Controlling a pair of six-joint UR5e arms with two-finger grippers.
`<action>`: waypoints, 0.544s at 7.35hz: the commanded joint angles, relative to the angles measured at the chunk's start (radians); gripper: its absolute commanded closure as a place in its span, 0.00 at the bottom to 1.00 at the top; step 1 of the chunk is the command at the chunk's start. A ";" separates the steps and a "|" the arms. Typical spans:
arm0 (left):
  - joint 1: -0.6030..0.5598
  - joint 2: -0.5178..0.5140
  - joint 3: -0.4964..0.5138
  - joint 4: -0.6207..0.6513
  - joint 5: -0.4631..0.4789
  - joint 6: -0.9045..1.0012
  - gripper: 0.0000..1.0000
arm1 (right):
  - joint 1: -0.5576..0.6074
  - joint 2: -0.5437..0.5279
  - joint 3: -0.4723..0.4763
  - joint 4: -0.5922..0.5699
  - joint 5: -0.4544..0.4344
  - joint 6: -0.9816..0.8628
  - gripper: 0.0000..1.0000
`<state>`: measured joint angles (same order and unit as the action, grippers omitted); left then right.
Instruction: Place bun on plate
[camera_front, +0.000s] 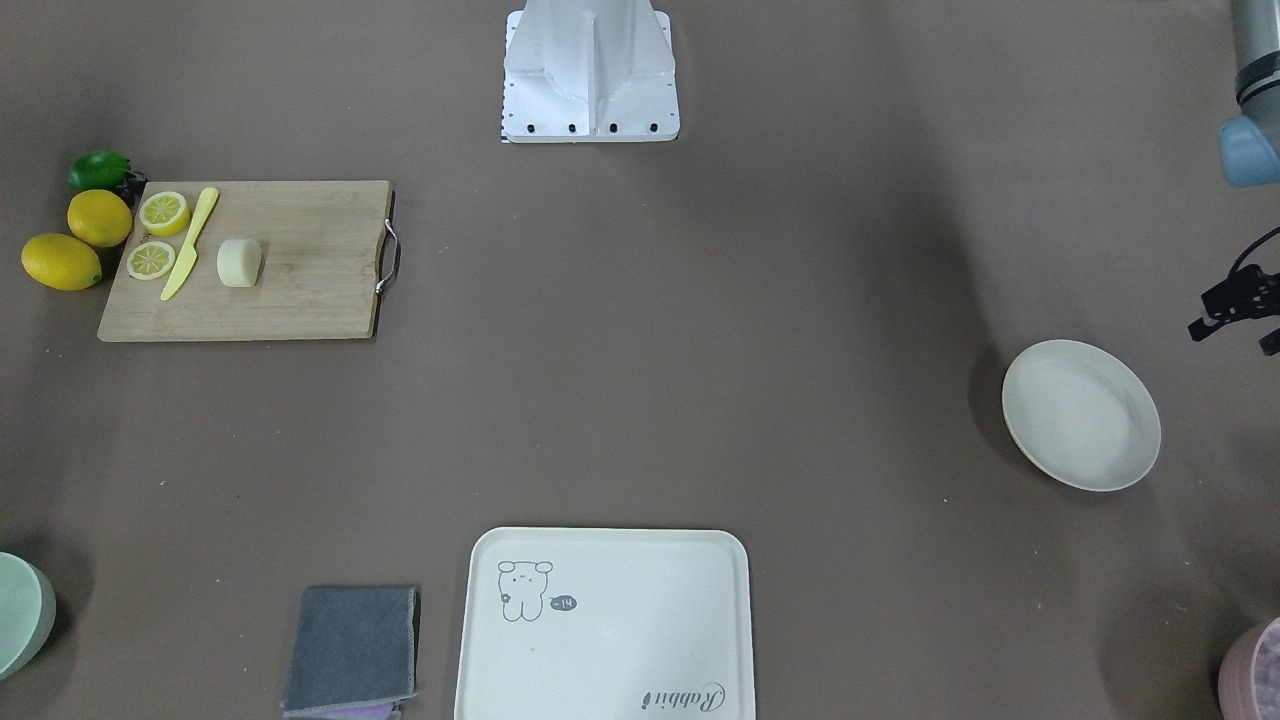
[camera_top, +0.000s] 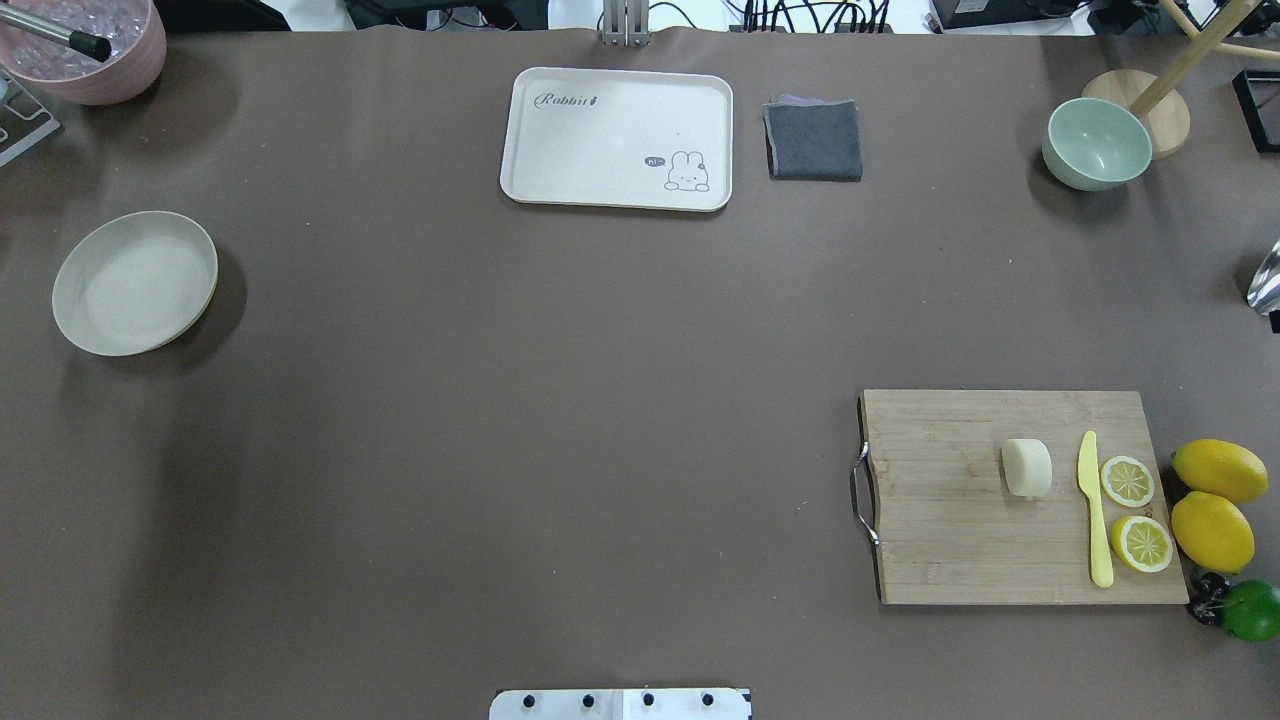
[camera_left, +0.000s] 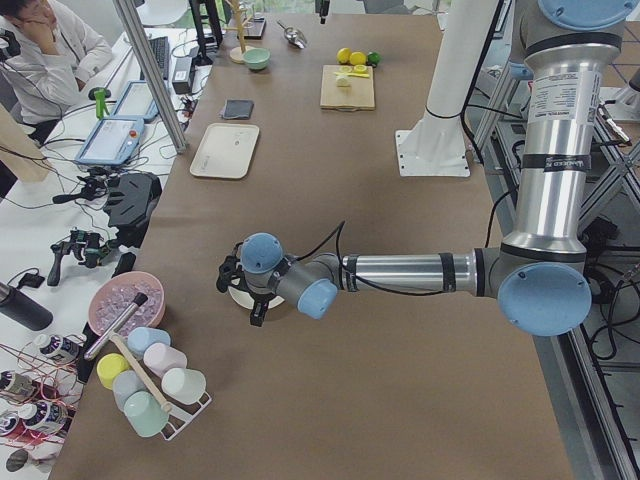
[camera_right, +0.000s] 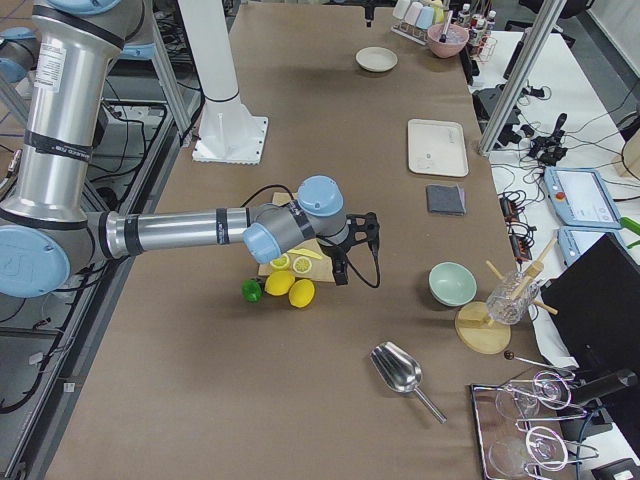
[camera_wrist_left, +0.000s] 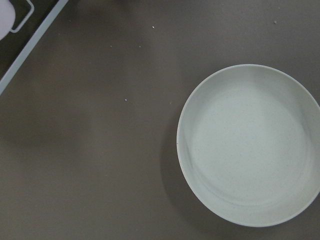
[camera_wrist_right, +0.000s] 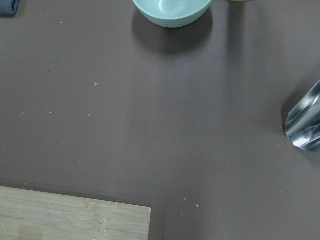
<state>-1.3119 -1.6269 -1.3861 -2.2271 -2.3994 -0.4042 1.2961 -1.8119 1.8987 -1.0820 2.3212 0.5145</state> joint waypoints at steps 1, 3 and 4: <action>0.063 -0.060 0.116 -0.103 0.005 -0.108 0.04 | -0.055 0.019 0.000 0.028 -0.022 0.071 0.00; 0.074 -0.093 0.172 -0.105 0.005 -0.134 0.06 | -0.055 0.019 0.000 0.028 -0.022 0.073 0.00; 0.077 -0.105 0.203 -0.117 0.008 -0.134 0.06 | -0.055 0.020 0.000 0.028 -0.022 0.076 0.00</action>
<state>-1.2407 -1.7148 -1.2209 -2.3327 -2.3939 -0.5331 1.2419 -1.7935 1.8990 -1.0542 2.2998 0.5864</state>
